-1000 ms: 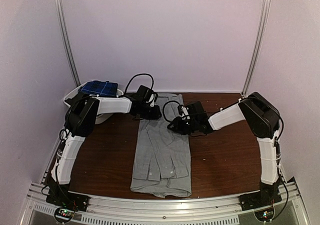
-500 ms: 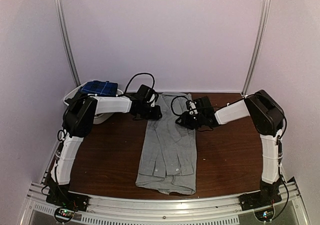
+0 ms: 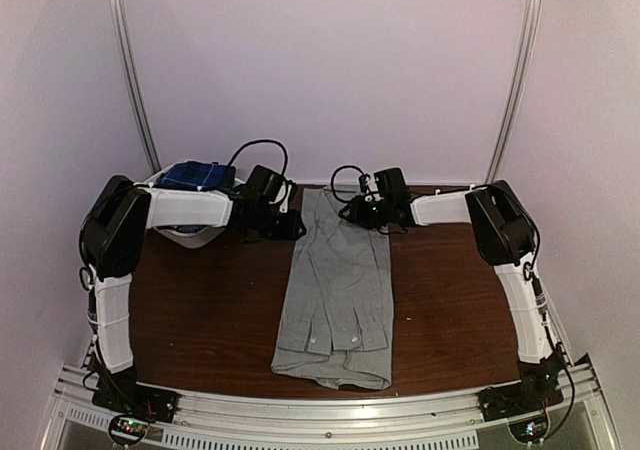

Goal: Fold and stack the long sleeve shirts
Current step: Move the rectangle-folded shirt to the center of the board, then pick up the rectangle-folded shirt from the center of the board.

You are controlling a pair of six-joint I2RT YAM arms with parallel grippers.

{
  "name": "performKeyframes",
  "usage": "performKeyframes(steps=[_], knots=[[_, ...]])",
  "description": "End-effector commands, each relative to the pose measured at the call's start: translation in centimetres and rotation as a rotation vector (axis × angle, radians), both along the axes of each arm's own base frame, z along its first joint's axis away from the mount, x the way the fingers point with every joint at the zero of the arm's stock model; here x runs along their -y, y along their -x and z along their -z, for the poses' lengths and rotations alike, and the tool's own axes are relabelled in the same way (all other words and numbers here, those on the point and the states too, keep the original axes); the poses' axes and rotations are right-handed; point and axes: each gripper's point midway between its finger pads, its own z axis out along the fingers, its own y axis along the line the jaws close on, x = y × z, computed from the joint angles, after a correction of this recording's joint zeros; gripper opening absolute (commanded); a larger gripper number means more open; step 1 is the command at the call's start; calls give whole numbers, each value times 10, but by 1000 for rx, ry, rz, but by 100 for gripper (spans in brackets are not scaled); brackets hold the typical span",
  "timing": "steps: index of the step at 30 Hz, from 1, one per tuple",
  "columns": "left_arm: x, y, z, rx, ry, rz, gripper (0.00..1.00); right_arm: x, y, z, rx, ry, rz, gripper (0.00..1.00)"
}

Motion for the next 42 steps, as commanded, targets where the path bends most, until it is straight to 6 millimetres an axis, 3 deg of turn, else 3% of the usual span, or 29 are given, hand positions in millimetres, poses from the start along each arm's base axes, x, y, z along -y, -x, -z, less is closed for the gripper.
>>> performKeyframes(steps=[1,7,12,15,21,25,30,35,42], knots=[[-11,24,-12,9,34,23,33,13,-32,21,-41,-11,31,31],[-29,63,-8,-38,65,18,33,21,-62,49,-92,-56,44,32],[-33,86,-3,-59,60,27,33,22,-80,46,-95,-170,28,33],[-35,92,-5,-66,70,23,33,15,-86,21,-50,-208,-5,36],[-37,104,-5,-87,82,43,33,16,-77,-54,41,-196,-36,42],[-37,118,0,-127,100,75,33,27,-47,-94,66,-161,-27,43],[-34,133,4,-184,135,111,34,53,18,-110,67,-147,-1,44],[-31,145,12,-252,154,135,35,79,102,-89,13,-82,-2,44],[-37,164,28,-323,149,157,35,103,212,-43,-115,24,-20,44]])
